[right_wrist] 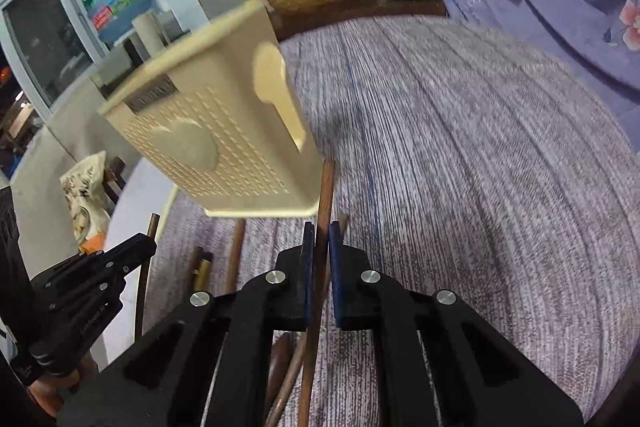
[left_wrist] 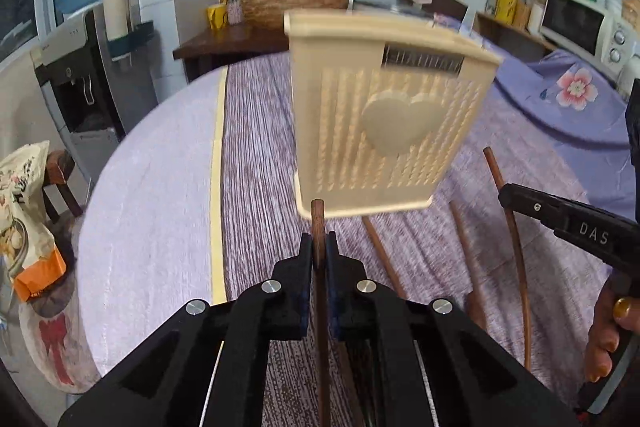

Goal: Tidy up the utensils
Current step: 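Lift the left tool's chopstick over the basket while the right tool carries its chopstick there, then lower and open the left tool into the basket while the right tool releases its chopstick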

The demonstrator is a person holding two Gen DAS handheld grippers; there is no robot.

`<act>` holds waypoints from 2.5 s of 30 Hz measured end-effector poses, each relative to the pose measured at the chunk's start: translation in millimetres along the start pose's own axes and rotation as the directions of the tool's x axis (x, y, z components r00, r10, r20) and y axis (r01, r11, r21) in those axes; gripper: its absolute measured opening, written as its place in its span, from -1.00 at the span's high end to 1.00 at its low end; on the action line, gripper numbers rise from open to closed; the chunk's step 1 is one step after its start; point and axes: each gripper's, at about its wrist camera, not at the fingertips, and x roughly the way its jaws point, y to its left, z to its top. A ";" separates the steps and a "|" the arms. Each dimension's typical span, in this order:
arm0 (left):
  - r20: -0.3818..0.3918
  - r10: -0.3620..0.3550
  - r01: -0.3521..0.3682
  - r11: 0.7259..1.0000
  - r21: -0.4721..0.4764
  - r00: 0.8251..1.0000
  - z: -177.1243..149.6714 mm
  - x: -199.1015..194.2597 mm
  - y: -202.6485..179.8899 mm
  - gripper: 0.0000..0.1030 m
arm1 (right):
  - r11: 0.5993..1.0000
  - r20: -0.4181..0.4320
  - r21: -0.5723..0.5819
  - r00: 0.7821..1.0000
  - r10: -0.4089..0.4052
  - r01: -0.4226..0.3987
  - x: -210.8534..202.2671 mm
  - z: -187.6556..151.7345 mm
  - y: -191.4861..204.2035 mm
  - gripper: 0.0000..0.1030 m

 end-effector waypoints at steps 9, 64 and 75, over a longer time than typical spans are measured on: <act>0.192 -0.054 0.055 0.998 -0.001 0.980 30.5 -73.9 -0.3 0.87 | 0.991 0.173 -0.114 0.981 0.088 -0.068 -79.9 17.4 23.4 0.86; 0.330 0.027 0.001 0.997 -0.083 0.944 137.5 -35.8 -9.5 0.87 | 0.982 0.326 -0.189 0.944 0.040 0.024 -40.5 130.5 81.1 0.86; 0.325 0.017 0.008 0.997 -0.078 0.946 136.6 -30.7 -7.2 0.67 | 0.978 0.337 -0.203 0.941 0.020 0.052 -32.8 127.8 78.6 0.79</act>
